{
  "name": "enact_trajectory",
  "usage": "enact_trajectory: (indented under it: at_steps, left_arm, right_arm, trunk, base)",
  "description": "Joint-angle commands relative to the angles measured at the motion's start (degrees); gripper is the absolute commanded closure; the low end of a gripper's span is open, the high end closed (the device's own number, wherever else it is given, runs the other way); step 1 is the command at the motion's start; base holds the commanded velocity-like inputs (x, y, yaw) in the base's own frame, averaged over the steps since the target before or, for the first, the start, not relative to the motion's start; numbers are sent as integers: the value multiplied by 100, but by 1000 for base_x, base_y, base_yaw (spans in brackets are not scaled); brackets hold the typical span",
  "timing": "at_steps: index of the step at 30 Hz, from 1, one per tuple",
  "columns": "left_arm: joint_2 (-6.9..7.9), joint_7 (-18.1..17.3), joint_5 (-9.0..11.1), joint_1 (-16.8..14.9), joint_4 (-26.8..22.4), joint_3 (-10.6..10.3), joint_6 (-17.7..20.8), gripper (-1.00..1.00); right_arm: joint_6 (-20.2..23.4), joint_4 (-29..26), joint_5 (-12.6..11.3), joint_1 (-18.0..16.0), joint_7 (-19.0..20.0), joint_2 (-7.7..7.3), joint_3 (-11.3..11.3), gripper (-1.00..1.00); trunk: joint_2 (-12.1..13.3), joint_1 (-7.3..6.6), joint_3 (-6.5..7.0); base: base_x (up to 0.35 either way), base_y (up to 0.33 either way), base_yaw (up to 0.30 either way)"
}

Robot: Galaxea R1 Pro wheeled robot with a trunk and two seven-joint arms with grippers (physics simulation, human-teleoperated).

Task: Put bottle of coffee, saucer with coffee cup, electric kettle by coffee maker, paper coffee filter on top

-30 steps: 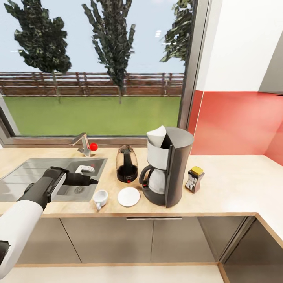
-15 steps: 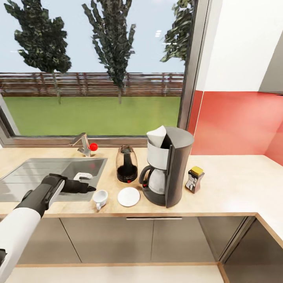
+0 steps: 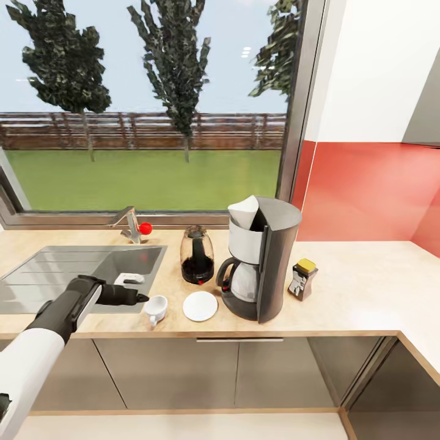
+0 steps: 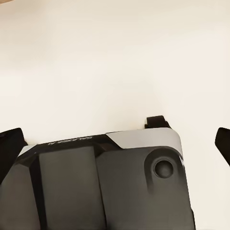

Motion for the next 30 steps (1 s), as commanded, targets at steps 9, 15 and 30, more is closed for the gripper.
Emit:
enact_trajectory:
  at_steps: [9,15,30]
  left_arm:
    - [2,-3,19,1,4,-12,26,-100]
    - [3,-4,19,3,12,-11,26,-100]
    - [-8,-9,28,3,333,-19,9,-100]
  right_arm:
    - [22,-10,8,6,-17,3,-27,-100]
    - [22,-10,5,11,-17,3,-27,-100]
    - [22,-10,4,24,-17,-15,-27,-100]
  trunk:
    - [-13,4,-13]
    - [-13,4,-13]
    - [-13,4,-13]
  base:
    - [152,0,0]
    - [21,0,0]
    - [25,0,0]
